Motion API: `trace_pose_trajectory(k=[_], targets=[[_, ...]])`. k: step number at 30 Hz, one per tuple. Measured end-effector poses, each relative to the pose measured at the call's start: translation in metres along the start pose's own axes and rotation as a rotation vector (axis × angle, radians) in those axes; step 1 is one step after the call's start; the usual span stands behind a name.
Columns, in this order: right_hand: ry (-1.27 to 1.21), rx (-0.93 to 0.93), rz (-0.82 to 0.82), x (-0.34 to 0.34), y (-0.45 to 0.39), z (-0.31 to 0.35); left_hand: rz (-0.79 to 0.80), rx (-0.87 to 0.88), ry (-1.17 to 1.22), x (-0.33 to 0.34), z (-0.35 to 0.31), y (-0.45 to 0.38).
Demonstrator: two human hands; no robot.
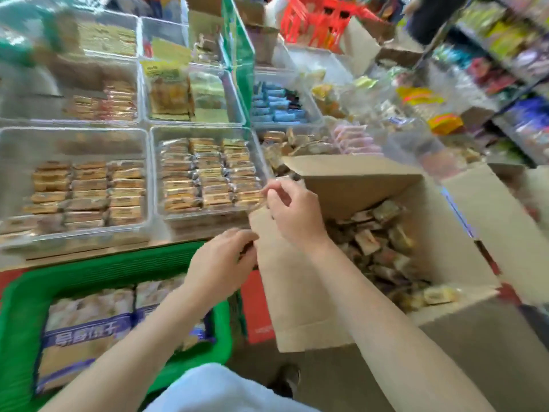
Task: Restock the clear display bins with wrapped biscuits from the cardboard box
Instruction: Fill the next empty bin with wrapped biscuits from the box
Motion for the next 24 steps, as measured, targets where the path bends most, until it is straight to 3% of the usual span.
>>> trace_pose_trajectory(k=[3, 5, 10, 14, 16, 21, 24], targets=[[0.009, 0.032, -0.083, -0.08, 0.032, -0.075, -0.056, 0.154, 0.066, 0.055, -0.098, -0.013], [0.032, 0.107, -0.017, -0.115, 0.048, -0.128, -0.093, 0.176, 0.001, 0.087, -0.148, -0.02], [0.27, 0.306, 0.57, -0.132, 0.075, -0.235, -0.138, -0.054, -0.27, 0.127, -0.193, -0.04], [0.4, 0.315, 1.061, -0.102, 0.094, -0.267, -0.118, -0.163, -0.373, 0.131, -0.185, -0.045], [0.527, 0.278, 1.211, -0.087, 0.095, -0.276, -0.122, -0.162, -0.387, 0.132, -0.185, -0.044], [0.768, 0.15, 1.096, -0.065, 0.071, -0.298, -0.13, -0.17, -0.382, 0.133, -0.188, -0.046], [0.83, 0.151, 1.22, -0.056, 0.074, -0.316, -0.152, -0.158, -0.388, 0.131, -0.188, -0.045]])
Point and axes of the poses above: each hand's wrist, its own y-axis away from the middle knuckle, its own x-axis out of the palm, z = x × y, the point moved 5 cm from there along -y, towards the middle knuckle, and after that the axes turned 11 degrees about z, right-handed, at the moved point
